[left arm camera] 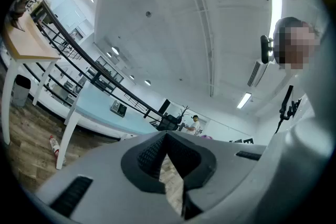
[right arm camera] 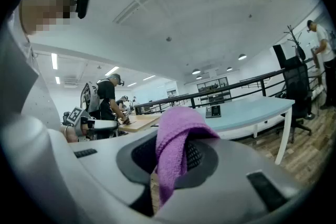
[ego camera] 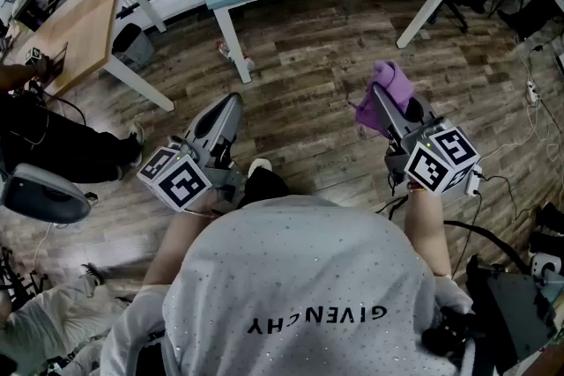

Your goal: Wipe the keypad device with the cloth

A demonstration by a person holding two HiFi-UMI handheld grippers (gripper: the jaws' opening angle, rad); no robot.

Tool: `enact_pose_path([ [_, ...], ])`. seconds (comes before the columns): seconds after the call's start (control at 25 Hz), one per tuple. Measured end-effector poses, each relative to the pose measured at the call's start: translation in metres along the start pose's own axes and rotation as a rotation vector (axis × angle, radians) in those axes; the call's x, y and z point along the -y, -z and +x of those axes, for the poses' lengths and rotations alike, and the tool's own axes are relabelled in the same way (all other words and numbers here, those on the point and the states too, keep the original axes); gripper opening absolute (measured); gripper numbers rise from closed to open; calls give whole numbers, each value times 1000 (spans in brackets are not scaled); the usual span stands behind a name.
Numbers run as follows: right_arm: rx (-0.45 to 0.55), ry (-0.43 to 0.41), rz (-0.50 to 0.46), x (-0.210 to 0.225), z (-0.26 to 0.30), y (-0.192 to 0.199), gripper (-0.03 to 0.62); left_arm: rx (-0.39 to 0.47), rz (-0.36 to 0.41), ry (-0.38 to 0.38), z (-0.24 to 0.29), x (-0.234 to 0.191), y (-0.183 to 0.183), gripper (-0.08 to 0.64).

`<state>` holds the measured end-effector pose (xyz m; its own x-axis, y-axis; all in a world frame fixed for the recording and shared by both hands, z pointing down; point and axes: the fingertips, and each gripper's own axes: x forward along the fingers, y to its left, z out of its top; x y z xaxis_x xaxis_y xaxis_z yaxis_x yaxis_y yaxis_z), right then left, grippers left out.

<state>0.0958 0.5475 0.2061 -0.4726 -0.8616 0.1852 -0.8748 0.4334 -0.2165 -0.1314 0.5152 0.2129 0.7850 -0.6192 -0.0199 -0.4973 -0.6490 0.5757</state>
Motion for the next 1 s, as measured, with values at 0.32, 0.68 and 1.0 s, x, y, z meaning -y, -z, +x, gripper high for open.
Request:
enact_pose_path([
  [0.32,-3,-7,0,2,-6,8,43,16,8,-1,-1,0,1,0],
  [0.68,-10,-10,44,21,17,13,44,-12,8,-1,21,-18,1,0],
  [1.0,-46,14,63,59,57,3,44,-55,98,-74,77,-65,-16,0],
])
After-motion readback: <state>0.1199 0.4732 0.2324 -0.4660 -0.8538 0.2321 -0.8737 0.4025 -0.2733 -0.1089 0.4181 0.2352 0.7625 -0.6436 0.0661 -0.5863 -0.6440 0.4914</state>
